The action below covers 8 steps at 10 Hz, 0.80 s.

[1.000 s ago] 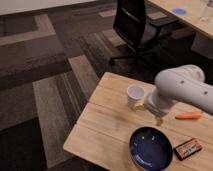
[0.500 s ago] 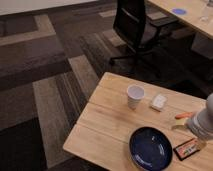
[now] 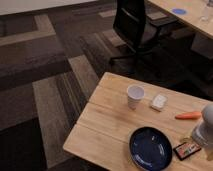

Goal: Push the ceramic bowl across the table

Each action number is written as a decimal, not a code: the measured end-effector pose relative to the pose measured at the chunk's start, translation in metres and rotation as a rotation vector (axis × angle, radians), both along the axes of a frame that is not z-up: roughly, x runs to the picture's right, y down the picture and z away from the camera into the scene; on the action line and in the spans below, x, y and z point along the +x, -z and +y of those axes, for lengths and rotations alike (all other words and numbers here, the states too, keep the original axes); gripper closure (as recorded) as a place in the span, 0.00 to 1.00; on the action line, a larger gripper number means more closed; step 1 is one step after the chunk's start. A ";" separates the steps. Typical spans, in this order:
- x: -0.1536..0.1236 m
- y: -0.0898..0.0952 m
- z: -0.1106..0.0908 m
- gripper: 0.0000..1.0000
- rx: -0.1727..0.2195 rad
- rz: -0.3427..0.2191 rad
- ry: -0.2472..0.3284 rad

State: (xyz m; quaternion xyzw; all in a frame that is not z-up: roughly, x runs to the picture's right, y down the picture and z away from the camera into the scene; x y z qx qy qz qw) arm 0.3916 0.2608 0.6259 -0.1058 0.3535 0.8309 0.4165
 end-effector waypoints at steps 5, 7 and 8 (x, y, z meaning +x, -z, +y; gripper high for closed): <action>-0.006 -0.004 0.006 0.35 -0.014 -0.033 0.011; -0.017 -0.014 0.011 0.35 -0.009 -0.111 0.043; -0.021 -0.018 0.013 0.35 -0.010 -0.143 0.063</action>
